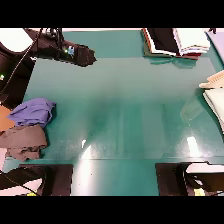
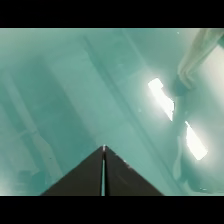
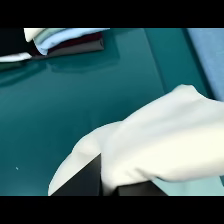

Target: Fold the shirts.

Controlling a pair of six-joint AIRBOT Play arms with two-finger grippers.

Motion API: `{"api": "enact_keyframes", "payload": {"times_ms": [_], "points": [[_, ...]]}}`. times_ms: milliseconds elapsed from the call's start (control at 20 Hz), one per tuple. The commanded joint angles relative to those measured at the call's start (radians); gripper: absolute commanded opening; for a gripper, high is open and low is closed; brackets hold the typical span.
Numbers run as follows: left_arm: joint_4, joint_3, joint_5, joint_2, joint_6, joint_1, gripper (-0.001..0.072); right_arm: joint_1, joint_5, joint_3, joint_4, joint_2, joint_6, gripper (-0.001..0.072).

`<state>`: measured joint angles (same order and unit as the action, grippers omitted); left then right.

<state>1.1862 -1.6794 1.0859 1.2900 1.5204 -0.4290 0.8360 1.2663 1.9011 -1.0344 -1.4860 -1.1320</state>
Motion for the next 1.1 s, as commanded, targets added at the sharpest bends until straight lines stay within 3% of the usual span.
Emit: {"api": "enact_keyframes", "payload": {"times_ms": [0,300,650,700,800,850,1050], "points": [[0.001,0.0,0.009,0.0,-0.003,0.0,0.002,0.001,0.048,0.017,-0.087,0.023,-0.007,0.0014],[0.005,0.0,0.008,0.0,-0.011,0.0,0.002,0.015,0.055,-0.158,-0.273,0.135,-0.021,0.0015],[0.005,0.0,0.015,0.0,-0.036,-0.001,0.0021,0.236,0.078,-0.409,-0.278,0.257,-0.02,0.0028],[0.005,0.0,0.015,0.0,-0.036,0.0,0.002,0.277,0.077,-0.437,-0.278,0.269,-0.021,0.0087],[0.004,0.0,0.015,0.0,-0.036,-0.001,0.0021,0.346,0.07,-0.475,-0.27,0.28,-0.021,0.0411],[0.004,0.0,0.015,0.0,-0.036,0.0,0.002,0.37,0.071,-0.483,-0.256,0.281,-0.043,0.0495],[0.003,0.0,0.015,0.0,-0.036,0.0,0.002,0.38,0.06,-0.484,0.023,0.281,-0.06,0.0511]]}}
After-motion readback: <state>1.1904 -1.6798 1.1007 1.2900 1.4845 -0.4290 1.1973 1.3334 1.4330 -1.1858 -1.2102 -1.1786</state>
